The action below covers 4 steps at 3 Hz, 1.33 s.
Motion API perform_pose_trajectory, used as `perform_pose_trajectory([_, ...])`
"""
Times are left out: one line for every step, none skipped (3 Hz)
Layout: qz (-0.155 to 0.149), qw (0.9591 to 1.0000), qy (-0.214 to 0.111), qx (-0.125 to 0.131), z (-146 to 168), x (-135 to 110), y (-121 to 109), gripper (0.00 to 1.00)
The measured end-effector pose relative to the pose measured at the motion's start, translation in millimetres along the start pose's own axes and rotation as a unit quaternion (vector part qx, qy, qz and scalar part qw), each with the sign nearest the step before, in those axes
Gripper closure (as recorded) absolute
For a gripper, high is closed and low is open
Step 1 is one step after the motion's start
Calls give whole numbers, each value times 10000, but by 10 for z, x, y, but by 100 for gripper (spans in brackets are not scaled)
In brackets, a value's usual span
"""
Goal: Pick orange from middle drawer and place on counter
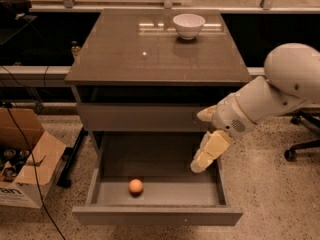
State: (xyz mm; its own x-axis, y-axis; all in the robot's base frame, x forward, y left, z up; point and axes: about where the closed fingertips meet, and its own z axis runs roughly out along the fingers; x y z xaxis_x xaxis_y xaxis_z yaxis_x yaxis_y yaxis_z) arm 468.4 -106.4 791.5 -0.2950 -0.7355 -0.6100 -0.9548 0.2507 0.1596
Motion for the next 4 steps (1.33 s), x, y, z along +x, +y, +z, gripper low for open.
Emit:
perform_pose_trajectory([92, 9998, 4, -172, 125, 57, -29, 0])
perform_pose_trajectory([432, 9988, -228, -34, 244, 126, -65, 0])
perform_pose_trajectory([619, 9962, -615, -83, 688, 130, -176, 0])
perform_pose_trajectory([572, 9928, -1046, -117, 1107, 122, -346, 0])
